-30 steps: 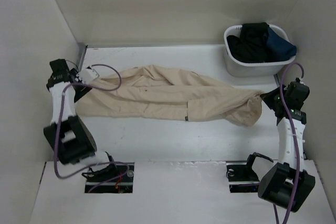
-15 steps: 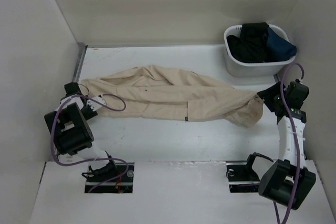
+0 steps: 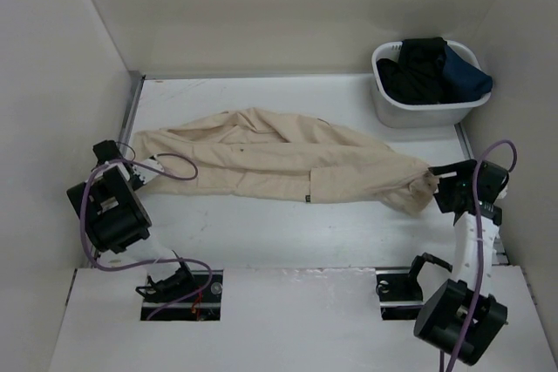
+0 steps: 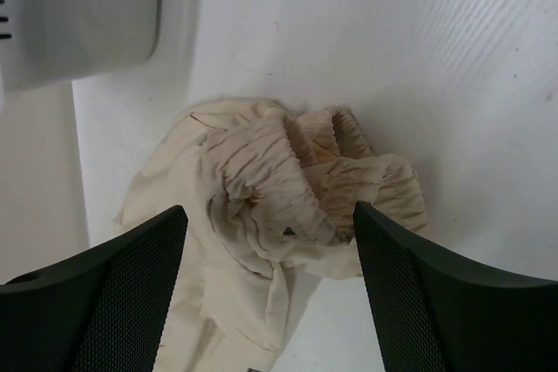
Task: Fold and stack the trousers
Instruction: Flatten the trousers out
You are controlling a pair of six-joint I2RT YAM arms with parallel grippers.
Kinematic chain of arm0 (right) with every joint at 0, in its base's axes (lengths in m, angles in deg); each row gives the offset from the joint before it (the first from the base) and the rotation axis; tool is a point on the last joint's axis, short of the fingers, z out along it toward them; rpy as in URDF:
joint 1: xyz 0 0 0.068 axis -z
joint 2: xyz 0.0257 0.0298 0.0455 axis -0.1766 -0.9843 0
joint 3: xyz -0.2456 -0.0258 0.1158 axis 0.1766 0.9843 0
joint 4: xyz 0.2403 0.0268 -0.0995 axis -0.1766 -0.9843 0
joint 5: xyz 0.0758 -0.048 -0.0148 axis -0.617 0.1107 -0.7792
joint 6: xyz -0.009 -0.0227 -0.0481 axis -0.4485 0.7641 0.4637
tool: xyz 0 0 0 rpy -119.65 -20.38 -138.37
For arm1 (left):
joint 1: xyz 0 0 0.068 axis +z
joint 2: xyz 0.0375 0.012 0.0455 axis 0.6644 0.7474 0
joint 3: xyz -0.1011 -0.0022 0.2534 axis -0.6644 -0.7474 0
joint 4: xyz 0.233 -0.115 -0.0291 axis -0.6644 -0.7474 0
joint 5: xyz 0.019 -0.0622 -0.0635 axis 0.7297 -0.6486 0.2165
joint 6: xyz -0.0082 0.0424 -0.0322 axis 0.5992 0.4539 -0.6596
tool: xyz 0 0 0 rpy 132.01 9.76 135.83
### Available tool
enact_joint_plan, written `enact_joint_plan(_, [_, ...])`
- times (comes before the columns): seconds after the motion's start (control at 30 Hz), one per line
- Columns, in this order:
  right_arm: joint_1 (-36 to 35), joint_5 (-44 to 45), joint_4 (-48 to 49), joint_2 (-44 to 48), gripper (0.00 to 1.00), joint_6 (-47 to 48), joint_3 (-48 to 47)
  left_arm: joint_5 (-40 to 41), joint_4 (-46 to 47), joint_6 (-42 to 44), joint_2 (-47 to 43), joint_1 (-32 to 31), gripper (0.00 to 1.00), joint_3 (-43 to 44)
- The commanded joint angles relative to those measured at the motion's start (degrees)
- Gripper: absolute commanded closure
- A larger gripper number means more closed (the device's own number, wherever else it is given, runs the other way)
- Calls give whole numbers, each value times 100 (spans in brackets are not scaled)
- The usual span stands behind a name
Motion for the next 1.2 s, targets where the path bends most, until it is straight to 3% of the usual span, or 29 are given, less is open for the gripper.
enact_joint_plan(0.0, [-42, -36, -71, 121, 20, -853, -412, -387, 79, -146, -612, 57, 100, -143])
enact_joint_plan(0.13, [10, 920, -1687, 1350, 19, -1608, -808, -536, 88, -409, -1105, 127, 100, -249])
enact_joint_plan(0.23, [-24, 748, -2043, 1783, 18, -2407, -740, -677, 18, -629, -1264, 250, 100, -258])
enact_joint_plan(0.33, [-261, 404, -1369, 1504, 18, -3532, -292, -765, -9, -717, -1159, 303, 100, -249])
enact_joint_plan(0.43, [-753, 675, -595, 986, 17, -4123, -28, -748, -9, -718, -1010, 286, 100, -249])
enact_joint_plan(0.63, [-597, 693, 610, -228, 17, -4283, 184, -713, -18, -656, -983, 216, 93, -284])
enact_joint_plan(0.97, [133, 588, 1349, -1142, 17, -4221, 157, -598, -27, -577, -1009, -4, 87, -433])
enact_joint_plan(1.07, [125, 492, 1700, -1537, 29, -4221, 201, -589, -105, -516, -1035, -109, 83, -425])
enact_joint_plan(1.1, [125, 457, 1850, -1660, 39, -4221, 228, -607, -175, -480, -1044, -127, 81, -399])
enact_joint_plan(1.17, [142, 351, 2192, -1828, 70, -4239, 272, -694, -394, -419, -1053, -154, 75, -328])
